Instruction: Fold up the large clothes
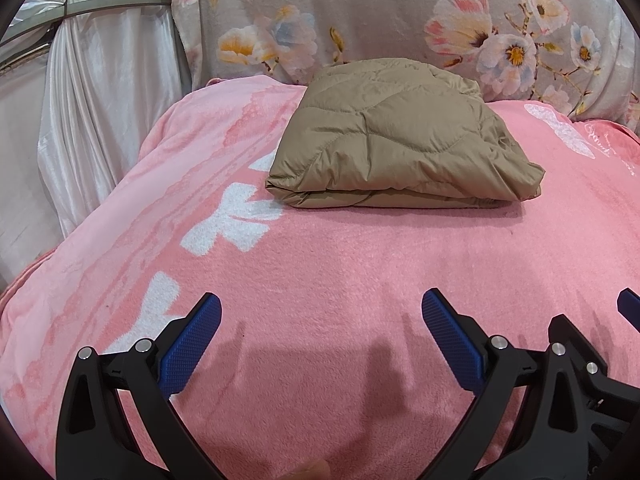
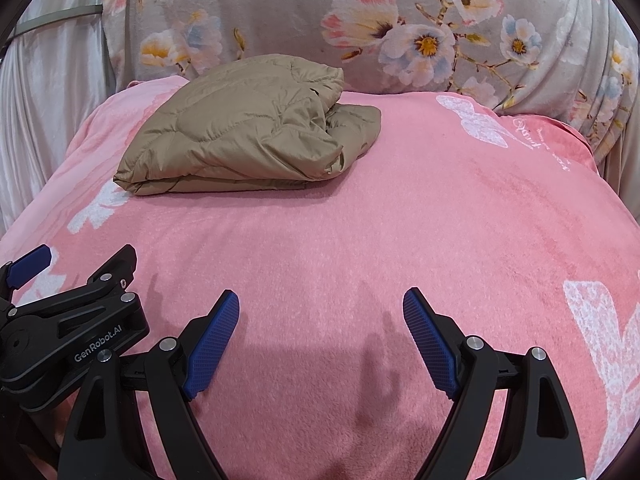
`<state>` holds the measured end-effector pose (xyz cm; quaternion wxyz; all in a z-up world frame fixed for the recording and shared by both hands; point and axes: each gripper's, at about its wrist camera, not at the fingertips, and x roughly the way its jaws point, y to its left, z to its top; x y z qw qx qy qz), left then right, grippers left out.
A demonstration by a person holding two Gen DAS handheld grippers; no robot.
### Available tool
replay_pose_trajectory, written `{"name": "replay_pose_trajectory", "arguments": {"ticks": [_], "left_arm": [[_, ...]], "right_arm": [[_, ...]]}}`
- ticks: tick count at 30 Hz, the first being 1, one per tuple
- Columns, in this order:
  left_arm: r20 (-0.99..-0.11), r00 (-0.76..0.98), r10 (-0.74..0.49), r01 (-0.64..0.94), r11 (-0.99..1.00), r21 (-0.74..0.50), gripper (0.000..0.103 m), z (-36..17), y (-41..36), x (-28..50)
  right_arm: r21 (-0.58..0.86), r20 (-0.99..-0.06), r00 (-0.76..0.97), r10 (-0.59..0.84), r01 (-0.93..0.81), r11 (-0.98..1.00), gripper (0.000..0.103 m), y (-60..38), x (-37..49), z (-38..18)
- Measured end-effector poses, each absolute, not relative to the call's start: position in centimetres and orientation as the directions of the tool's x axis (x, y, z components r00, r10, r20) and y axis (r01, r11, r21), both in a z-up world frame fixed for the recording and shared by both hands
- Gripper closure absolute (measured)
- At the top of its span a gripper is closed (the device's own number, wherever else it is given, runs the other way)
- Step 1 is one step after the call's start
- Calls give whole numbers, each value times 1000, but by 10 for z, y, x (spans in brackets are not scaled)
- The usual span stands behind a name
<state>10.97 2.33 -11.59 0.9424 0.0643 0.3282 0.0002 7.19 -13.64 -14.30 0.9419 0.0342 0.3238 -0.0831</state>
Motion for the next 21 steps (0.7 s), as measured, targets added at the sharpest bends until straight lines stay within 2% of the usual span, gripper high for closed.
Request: {"name": "replay_pose_trajectory", "arguments": {"ticks": [7, 21], "left_arm": [[-620, 784, 23, 56, 993, 108, 7, -112, 25, 113], [-582, 810, 73, 0, 992, 123, 7, -111, 23, 106]], "right_arm": [[4, -606, 782, -148, 189, 982, 20, -131, 71, -144], [0, -585, 798, -146, 180, 984, 20, -120, 69, -141]]}}
